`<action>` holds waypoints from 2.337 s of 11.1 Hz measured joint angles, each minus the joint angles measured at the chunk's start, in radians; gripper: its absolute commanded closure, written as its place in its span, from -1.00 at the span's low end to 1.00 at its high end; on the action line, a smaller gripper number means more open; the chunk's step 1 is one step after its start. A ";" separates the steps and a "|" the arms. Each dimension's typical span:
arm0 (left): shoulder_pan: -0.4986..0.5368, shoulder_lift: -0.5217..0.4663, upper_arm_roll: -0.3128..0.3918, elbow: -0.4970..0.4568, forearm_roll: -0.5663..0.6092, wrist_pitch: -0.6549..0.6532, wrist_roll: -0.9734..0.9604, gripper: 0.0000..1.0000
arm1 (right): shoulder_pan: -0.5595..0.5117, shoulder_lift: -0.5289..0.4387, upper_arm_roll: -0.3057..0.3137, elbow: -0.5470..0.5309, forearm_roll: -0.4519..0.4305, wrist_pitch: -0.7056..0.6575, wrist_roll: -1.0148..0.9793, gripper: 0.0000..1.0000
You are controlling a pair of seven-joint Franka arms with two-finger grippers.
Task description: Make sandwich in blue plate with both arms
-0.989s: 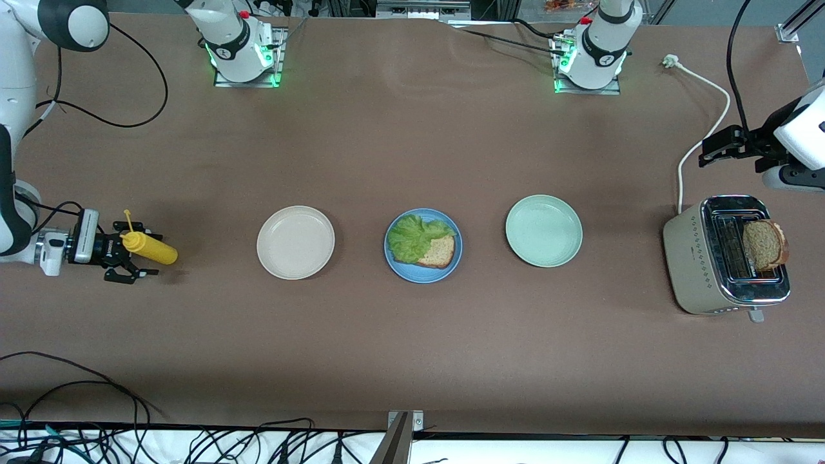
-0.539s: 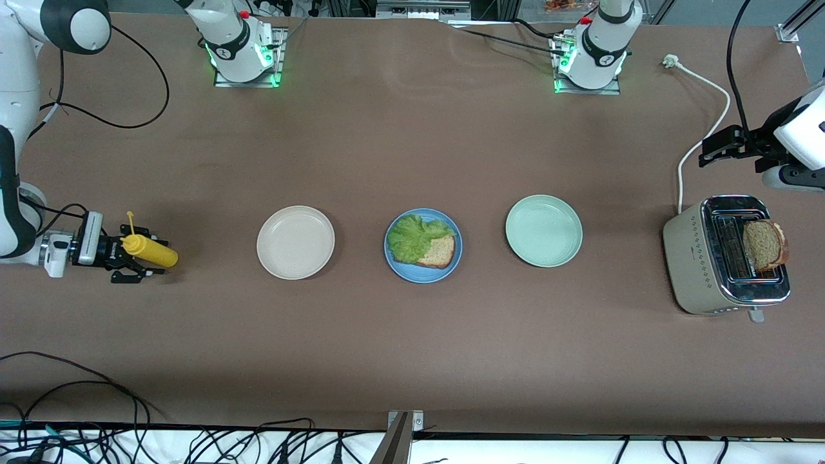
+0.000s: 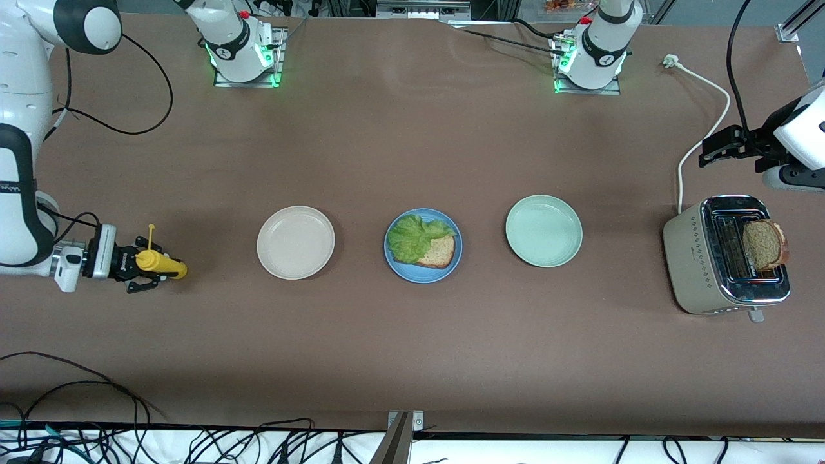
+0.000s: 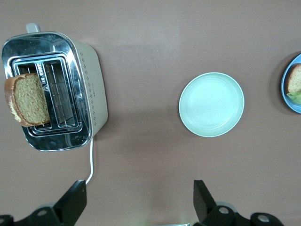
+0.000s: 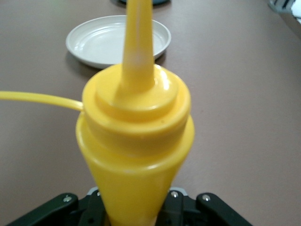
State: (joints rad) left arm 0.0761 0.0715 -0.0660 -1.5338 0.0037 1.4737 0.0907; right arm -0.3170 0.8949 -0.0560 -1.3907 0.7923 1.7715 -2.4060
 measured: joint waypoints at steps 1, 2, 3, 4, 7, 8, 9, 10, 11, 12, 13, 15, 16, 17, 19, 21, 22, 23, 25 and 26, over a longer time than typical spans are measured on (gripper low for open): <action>0.000 0.000 0.000 0.000 0.000 0.000 0.000 -1.00 | 0.038 -0.015 -0.012 0.008 -0.010 0.019 0.080 1.00; 0.000 0.000 0.000 0.000 0.000 0.000 0.000 -1.00 | 0.082 -0.039 -0.030 0.013 -0.027 0.030 0.162 1.00; 0.000 0.000 0.000 0.000 0.000 0.000 0.000 -1.00 | 0.126 -0.068 -0.048 0.015 -0.050 0.038 0.252 1.00; 0.000 0.000 0.000 0.000 0.000 0.000 0.000 -1.00 | 0.160 -0.097 -0.057 0.016 -0.085 0.047 0.341 1.00; 0.000 0.000 0.000 0.000 0.000 0.000 0.000 -1.00 | 0.249 -0.173 -0.076 0.015 -0.191 0.067 0.594 1.00; 0.000 0.000 0.000 0.000 0.000 0.000 0.000 -1.00 | 0.295 -0.192 -0.100 0.010 -0.213 0.069 0.676 1.00; 0.000 0.000 0.000 0.000 0.000 0.000 0.000 -1.00 | 0.362 -0.208 -0.143 0.003 -0.223 0.072 0.758 1.00; 0.000 0.000 0.000 0.000 0.000 0.000 0.000 -1.00 | 0.447 -0.223 -0.200 -0.004 -0.226 0.076 0.847 1.00; 0.000 0.000 0.000 0.000 0.000 0.000 0.000 -1.00 | 0.523 -0.238 -0.243 -0.013 -0.233 0.079 0.933 1.00; 0.000 0.000 0.000 0.000 0.000 0.000 0.000 -1.00 | 0.580 -0.252 -0.265 -0.020 -0.260 0.082 1.018 1.00; 0.000 0.000 0.000 0.000 0.000 0.000 0.000 -1.00 | 0.625 -0.265 -0.275 -0.025 -0.299 0.083 1.112 1.00; 0.000 0.000 0.000 0.000 0.000 0.000 0.000 -1.00 | 0.711 -0.282 -0.315 -0.032 -0.348 0.075 1.256 1.00; 0.000 0.000 0.000 0.000 0.000 0.000 0.000 -1.00 | 0.754 -0.288 -0.332 -0.036 -0.369 0.067 1.295 1.00; 0.000 0.000 0.000 0.000 0.000 0.000 0.000 -1.00 | 0.796 -0.292 -0.340 -0.036 -0.401 0.064 1.358 1.00; 0.000 0.000 0.000 0.000 0.000 0.000 0.000 -1.00 | 0.885 -0.306 -0.340 -0.037 -0.501 0.061 1.526 1.00; 0.000 0.000 0.000 0.000 0.000 0.000 0.000 -1.00 | 1.008 -0.315 -0.336 -0.037 -0.637 0.061 1.677 1.00; 0.000 0.000 0.000 0.000 0.000 0.000 0.000 -1.00 | 1.075 -0.315 -0.335 -0.038 -0.713 0.061 1.766 1.00; 0.000 0.000 0.000 0.000 0.000 0.000 0.000 -1.00 | 1.136 -0.312 -0.329 -0.041 -0.774 0.061 1.845 1.00; 0.001 0.000 0.000 0.000 0.000 0.000 0.000 -1.00 | 1.214 -0.302 -0.302 -0.051 -0.870 0.066 1.931 1.00; 0.001 0.000 0.000 0.000 0.000 0.000 0.000 -1.00 | 1.235 -0.292 -0.294 -0.051 -0.915 0.070 1.959 1.00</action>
State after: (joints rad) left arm 0.0766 0.0713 -0.0662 -1.5338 0.0038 1.4741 0.0907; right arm 0.9183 0.6029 -0.3500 -1.4422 -0.1229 1.8410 -0.4467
